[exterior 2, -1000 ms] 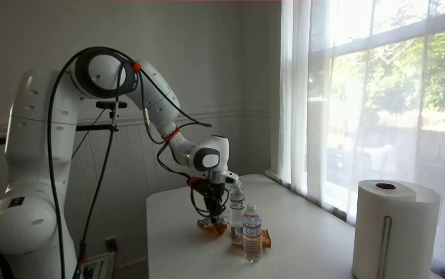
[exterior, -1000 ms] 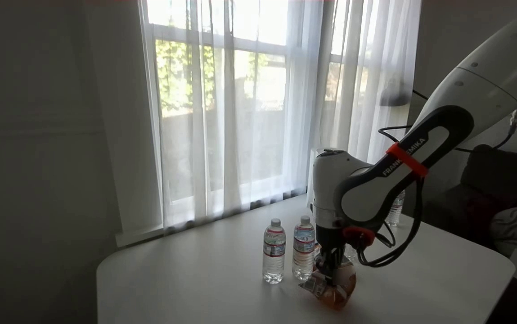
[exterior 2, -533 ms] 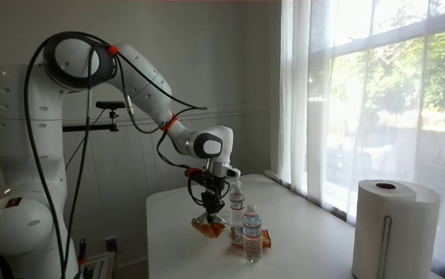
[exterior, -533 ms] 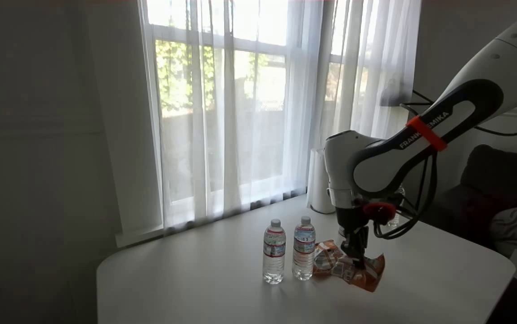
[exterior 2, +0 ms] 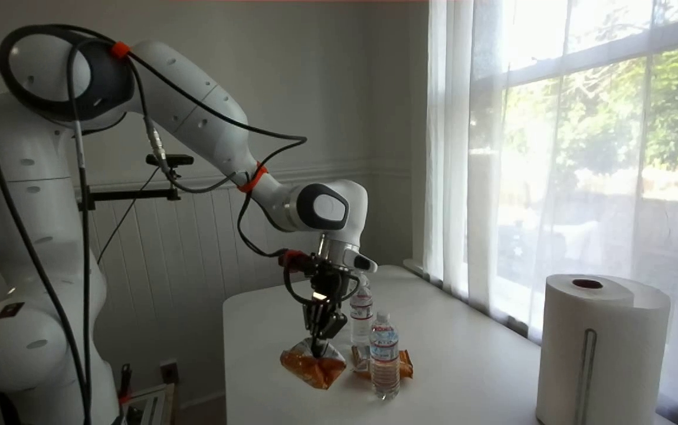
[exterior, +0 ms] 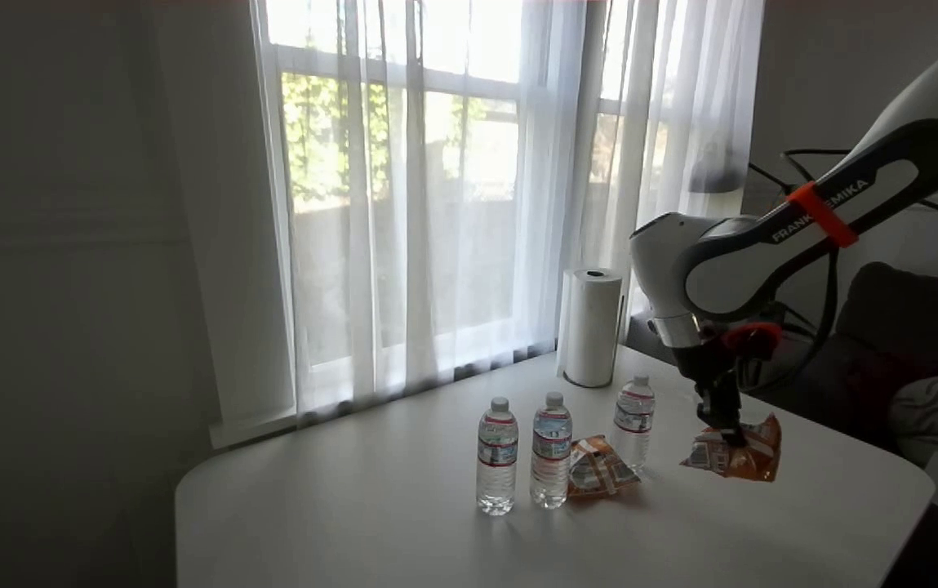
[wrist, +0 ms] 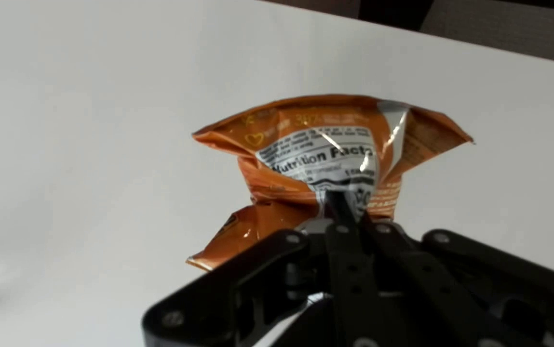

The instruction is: Move two water bottles and the two packets to the right

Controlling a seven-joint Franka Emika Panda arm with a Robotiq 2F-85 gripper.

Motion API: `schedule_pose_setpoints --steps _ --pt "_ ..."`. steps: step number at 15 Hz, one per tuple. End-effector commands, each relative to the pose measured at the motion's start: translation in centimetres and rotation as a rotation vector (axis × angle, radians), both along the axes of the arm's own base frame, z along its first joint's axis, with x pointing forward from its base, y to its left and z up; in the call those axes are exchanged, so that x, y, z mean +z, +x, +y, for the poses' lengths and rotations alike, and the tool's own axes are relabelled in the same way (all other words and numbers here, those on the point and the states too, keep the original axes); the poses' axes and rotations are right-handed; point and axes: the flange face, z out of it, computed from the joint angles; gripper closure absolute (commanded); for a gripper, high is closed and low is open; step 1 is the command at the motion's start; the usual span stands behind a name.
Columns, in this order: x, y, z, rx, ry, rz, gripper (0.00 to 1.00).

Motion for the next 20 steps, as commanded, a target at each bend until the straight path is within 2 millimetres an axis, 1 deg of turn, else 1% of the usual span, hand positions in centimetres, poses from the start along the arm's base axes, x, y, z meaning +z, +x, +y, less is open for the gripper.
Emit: schedule_pose_setpoints --steps 1,4,8,9,10,11,14,16,18,20 --pt "2.1 -1.3 -5.2 0.012 -0.014 -0.016 1.00" --pt "3.5 -0.8 -10.0 0.003 -0.027 -0.091 1.00" --pt "5.0 0.4 -15.4 -0.103 0.004 -0.262 1.00" --pt "4.0 0.5 -13.8 -0.085 -0.009 -0.193 1.00" --pt "4.1 0.5 -14.6 -0.096 -0.009 -0.205 0.99" --pt "4.0 0.5 -14.7 -0.098 -0.009 -0.202 0.99" --pt "3.7 0.7 -13.9 -0.083 -0.008 -0.197 0.99" --pt "3.7 0.7 -13.9 -0.082 -0.008 -0.197 0.99" --pt "3.3 1.9 -15.5 -0.149 -0.027 -0.244 1.00" --pt "2.9 3.1 -16.8 -0.153 0.016 -0.284 1.00"
